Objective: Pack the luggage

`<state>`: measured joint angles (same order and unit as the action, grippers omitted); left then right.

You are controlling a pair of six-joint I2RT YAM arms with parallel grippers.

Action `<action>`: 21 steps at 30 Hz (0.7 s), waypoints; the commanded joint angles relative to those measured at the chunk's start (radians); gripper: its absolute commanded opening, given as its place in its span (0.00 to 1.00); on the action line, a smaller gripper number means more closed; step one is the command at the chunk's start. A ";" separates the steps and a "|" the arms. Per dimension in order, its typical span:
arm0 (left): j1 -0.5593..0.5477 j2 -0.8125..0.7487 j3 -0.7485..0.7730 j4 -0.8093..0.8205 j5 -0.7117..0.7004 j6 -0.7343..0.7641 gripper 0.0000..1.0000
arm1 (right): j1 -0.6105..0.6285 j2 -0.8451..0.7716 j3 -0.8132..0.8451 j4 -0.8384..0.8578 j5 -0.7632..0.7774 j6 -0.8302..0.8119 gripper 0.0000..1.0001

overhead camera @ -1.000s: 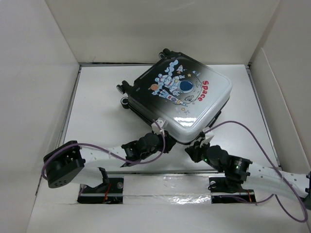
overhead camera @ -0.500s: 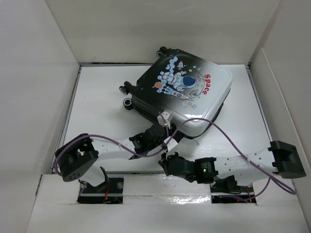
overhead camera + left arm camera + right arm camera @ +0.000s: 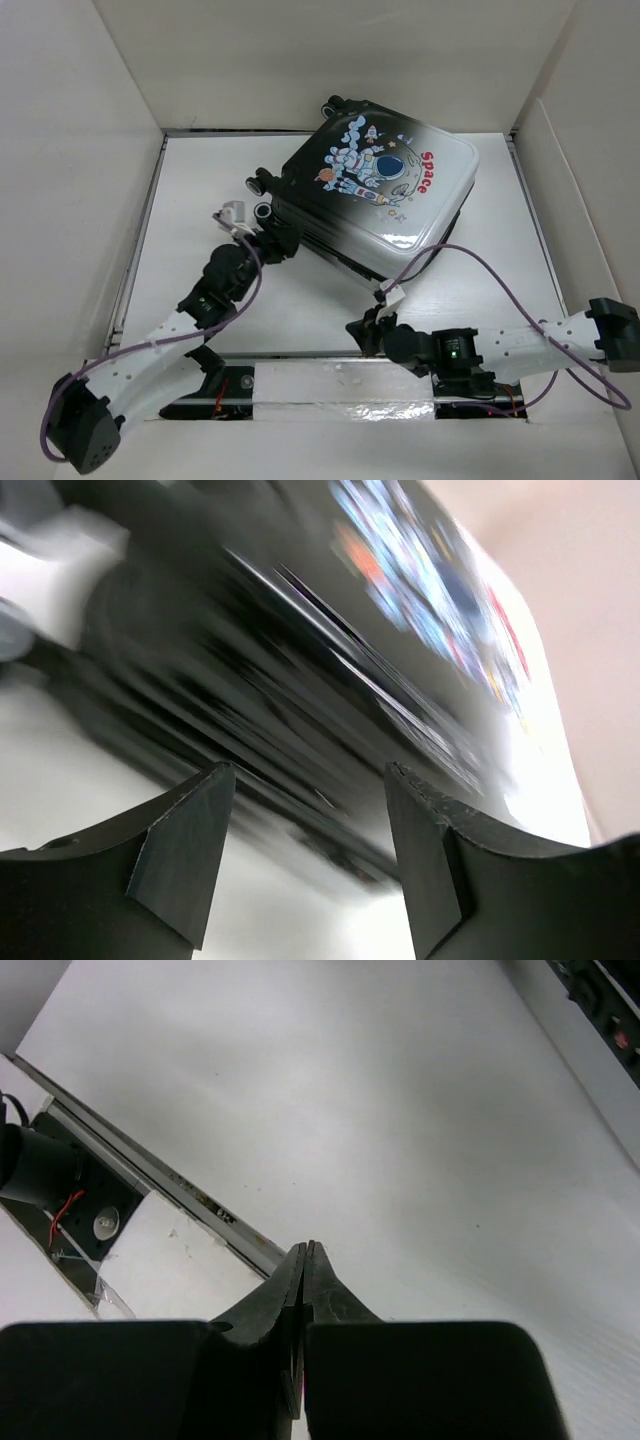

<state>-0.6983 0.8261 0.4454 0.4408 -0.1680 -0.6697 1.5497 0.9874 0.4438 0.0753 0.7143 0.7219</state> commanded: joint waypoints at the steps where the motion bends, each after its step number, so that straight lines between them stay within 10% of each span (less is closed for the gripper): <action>1: 0.153 -0.059 0.025 -0.103 -0.015 -0.054 0.58 | 0.010 -0.079 -0.062 -0.015 0.076 0.068 0.00; 9: 0.605 0.151 0.093 0.163 0.359 -0.295 0.74 | 0.010 -0.230 -0.086 -0.121 0.077 0.036 0.00; 21: 0.576 0.514 0.384 0.118 0.407 -0.263 0.80 | 0.010 -0.228 -0.106 -0.086 0.040 -0.002 0.00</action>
<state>-0.1032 1.3151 0.7517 0.5304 0.2089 -0.9413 1.5528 0.7528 0.3428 -0.0341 0.7399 0.7357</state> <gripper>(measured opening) 0.793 0.010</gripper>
